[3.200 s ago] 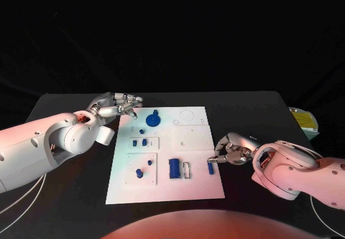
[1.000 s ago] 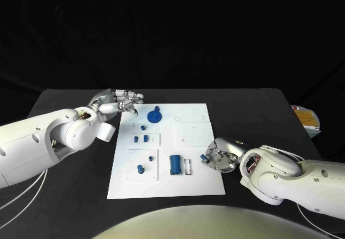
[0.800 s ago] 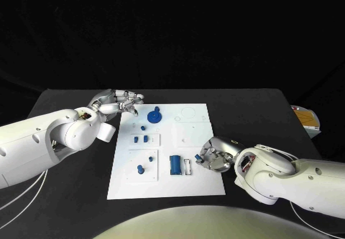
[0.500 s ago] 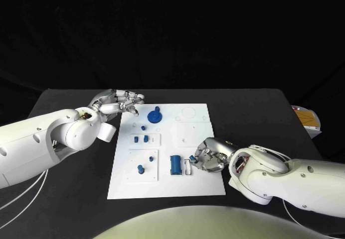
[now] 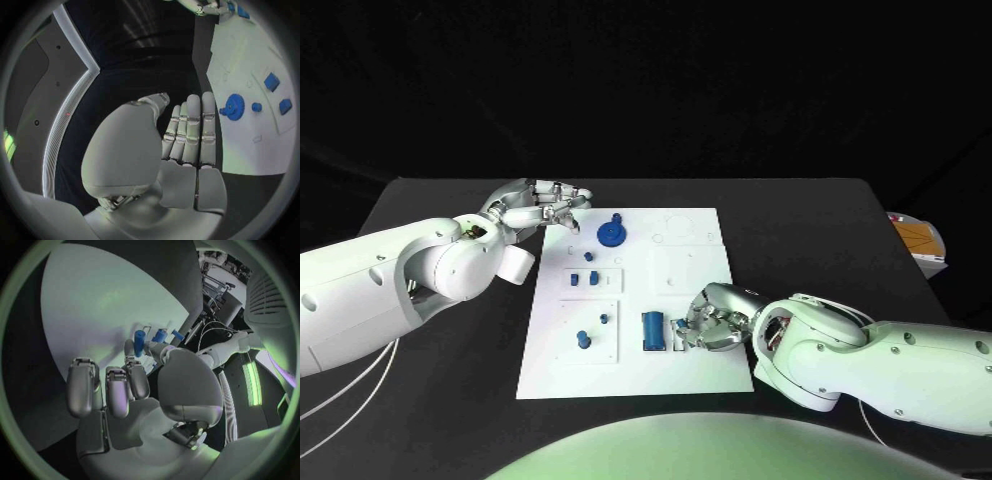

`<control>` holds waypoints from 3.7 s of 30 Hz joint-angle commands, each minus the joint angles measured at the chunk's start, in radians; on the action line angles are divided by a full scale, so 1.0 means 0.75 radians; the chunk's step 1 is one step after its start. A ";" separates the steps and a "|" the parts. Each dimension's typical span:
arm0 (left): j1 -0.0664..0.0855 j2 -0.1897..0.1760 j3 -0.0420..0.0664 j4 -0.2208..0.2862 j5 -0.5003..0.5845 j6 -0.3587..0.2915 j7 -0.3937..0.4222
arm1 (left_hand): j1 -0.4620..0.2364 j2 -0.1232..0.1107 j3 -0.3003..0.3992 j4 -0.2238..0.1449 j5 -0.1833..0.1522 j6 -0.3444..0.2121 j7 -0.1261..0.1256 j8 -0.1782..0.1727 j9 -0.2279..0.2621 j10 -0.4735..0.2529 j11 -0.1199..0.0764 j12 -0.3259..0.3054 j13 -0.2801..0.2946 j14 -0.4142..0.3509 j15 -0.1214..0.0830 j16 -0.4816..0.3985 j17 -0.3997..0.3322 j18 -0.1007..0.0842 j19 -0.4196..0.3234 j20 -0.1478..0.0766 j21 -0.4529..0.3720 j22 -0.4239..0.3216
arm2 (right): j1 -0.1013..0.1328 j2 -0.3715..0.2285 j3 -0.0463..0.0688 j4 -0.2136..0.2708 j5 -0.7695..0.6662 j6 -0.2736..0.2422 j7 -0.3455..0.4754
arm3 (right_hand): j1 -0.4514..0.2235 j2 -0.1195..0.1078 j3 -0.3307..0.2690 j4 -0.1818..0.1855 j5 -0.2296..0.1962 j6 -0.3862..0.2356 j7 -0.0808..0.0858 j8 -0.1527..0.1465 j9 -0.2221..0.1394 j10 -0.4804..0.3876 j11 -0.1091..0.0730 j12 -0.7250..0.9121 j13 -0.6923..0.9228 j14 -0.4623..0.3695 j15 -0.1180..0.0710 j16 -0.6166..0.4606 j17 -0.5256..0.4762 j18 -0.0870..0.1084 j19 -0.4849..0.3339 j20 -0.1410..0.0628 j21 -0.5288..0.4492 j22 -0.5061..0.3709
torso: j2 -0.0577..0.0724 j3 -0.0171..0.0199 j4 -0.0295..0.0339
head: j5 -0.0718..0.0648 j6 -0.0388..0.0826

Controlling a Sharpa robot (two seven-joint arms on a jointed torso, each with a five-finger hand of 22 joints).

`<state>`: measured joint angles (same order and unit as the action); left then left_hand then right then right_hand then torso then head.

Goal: Assemble the parts on the task board

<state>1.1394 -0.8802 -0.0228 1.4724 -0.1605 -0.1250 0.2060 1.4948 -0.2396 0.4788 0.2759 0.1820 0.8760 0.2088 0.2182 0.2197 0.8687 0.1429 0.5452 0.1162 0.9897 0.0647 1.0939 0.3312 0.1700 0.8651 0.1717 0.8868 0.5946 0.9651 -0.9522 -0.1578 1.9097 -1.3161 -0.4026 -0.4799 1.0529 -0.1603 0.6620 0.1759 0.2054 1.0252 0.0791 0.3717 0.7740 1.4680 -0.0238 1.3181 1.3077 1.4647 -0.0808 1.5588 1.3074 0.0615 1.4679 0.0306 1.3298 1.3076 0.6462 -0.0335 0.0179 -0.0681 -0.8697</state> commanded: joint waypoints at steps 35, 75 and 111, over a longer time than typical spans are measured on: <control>0.001 0.003 0.001 0.001 0.006 0.023 -0.003 | -0.006 0.009 -0.007 0.002 -0.004 -0.011 0.001 -0.010 0.002 -0.014 0.003 0.008 -0.003 0.001 0.010 -0.009 0.002 0.018 0.009 -0.003 -0.010 -0.003 | -0.004 0.027 -0.001 -0.018 -0.013 0.025 -0.005 | -0.167 -0.028 -0.339 0.156 -0.019 0.067 -0.054 0.012 -0.021 0.026 -0.011 0.016 0.150 0.136 -0.013 0.007 0.322 -0.024 0.049 -0.015 0.002 0.273 | 0.001 -0.0001 0.0004 | -0.001 -0.004; -0.005 0.003 0.001 -0.004 0.005 0.024 -0.005 | -0.006 0.009 -0.007 0.002 -0.004 -0.011 0.001 -0.010 0.002 -0.014 0.003 0.008 -0.003 0.001 0.010 -0.009 0.002 0.018 0.009 -0.003 -0.010 -0.003 | -0.012 -0.040 -0.001 -0.009 -0.097 0.102 0.097 | 0.009 -0.023 -0.499 0.148 -0.151 0.066 -0.056 0.016 -0.038 0.029 -0.013 0.019 0.157 0.138 -0.013 0.010 0.333 -0.027 0.054 -0.015 0.018 0.277 | 0.001 0.0036 0.0026 | 0.008 -0.004; -0.034 0.008 0.001 -0.014 0.047 -0.007 0.065 | -0.034 0.010 -0.023 0.015 -0.008 -0.015 -0.003 -0.013 0.003 -0.011 0.001 0.015 -0.003 -0.002 0.012 -0.011 0.003 0.018 0.010 0.000 -0.023 -0.011 | 0.098 -0.074 0.006 -0.093 0.436 -0.146 0.572 | 0.194 0.019 -0.589 0.146 -0.090 -0.067 0.003 -0.054 -0.080 -0.059 0.037 -0.145 0.065 0.117 0.027 -0.024 0.240 0.007 -0.007 0.018 -0.182 0.228 | -0.033 -0.0109 -0.0104 | 0.002 0.022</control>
<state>1.1151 -0.8773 -0.0229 1.4613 -0.1521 -0.1254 0.2102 1.4794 -0.2312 0.4653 0.2887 0.1820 0.8709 0.2038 0.2145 0.2210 0.8651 0.1465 0.5535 0.1147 0.9870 0.0674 1.0901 0.3323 0.1699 0.8649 0.1716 0.8712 0.5867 1.0365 -1.0087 -0.1535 1.8516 -1.1516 -0.4641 -0.1929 1.1954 -0.1449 0.2259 0.2831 0.1342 0.9777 0.0827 0.3324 0.7143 1.4270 0.0055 1.2095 1.3075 1.4648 -0.0656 1.5426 1.3075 0.0616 1.4600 0.0389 1.1922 1.3081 0.6309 -0.0378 0.0131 -0.0654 -0.8576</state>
